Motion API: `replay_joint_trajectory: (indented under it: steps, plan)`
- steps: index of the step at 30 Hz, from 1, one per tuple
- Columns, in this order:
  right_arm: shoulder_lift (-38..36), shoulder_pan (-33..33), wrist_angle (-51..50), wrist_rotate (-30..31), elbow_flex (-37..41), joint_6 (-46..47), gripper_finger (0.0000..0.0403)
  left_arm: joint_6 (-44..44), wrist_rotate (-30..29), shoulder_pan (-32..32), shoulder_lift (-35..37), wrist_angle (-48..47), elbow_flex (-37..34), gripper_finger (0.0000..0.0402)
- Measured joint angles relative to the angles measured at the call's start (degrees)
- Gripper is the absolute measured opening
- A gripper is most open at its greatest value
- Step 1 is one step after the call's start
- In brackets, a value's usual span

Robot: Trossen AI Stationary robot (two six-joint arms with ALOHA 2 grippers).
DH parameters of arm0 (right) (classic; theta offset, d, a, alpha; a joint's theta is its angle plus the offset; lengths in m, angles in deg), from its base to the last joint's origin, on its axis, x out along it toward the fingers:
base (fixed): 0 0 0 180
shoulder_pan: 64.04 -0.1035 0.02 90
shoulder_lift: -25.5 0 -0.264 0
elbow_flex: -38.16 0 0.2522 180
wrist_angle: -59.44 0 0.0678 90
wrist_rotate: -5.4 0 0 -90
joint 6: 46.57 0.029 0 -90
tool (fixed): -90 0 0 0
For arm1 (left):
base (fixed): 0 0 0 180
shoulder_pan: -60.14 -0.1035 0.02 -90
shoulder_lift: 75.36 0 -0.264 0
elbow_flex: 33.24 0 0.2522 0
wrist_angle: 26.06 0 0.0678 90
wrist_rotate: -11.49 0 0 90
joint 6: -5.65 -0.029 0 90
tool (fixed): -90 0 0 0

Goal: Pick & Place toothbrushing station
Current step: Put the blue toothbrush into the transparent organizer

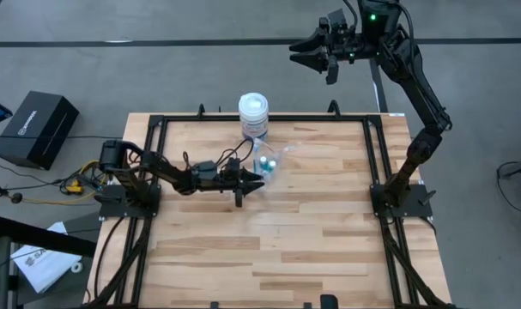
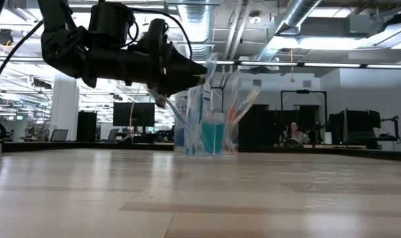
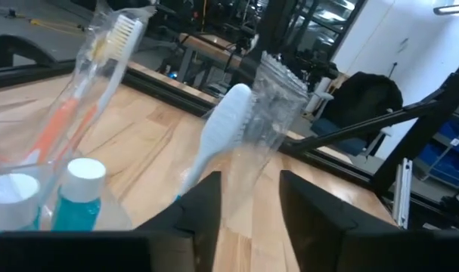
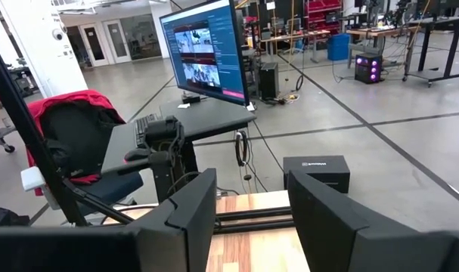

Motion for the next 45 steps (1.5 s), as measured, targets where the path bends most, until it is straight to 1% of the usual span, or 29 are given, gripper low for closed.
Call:
replay_joint_trajectory:
  steps: [6, 9, 17, 23, 28, 36, 40, 45]
  plan:
    - [0.00, 0.00, -0.20, -0.01, 0.00, -0.02, 0.0155, 1.42, 0.45, -0.96, 0.02, 0.28, 0.04, 0.0183]
    - [0.00, 0.00, -0.79, -0.03, 0.00, -0.89, 0.0157, 1.50, 0.28, -0.98, 0.02, 0.18, 0.06, 0.0194]
    - [0.00, 0.02, -1.25, -0.03, 0.00, -1.33, 0.0155, 1.70, -0.18, -1.03, 0.02, 0.05, 0.07, 0.0183]
    - [0.00, 0.02, -1.22, -0.05, 0.00, -1.33, 0.0158, 2.44, -0.10, -1.01, 0.02, 0.18, 0.07, 0.0191]
    - [0.00, 0.01, -1.20, -0.05, 0.00, -1.33, 0.0160, 2.58, -0.14, -1.05, 0.02, 0.19, 0.07, 0.0190]
    - [0.00, 0.00, -1.18, -0.12, 0.00, -1.31, 0.0161, 1.25, 0.05, -2.91, 0.02, 0.01, 0.07, 0.0191]
    - [0.00, 0.00, -1.18, -0.22, 0.00, -1.31, 0.0162, 1.66, 1.60, -3.72, 0.02, 0.05, 0.07, 0.0190]
    - [0.00, 0.00, -1.16, -1.40, 0.00, -1.27, 0.0159, 1.94, 1.76, -3.52, 0.02, 0.05, 0.07, 0.0189]
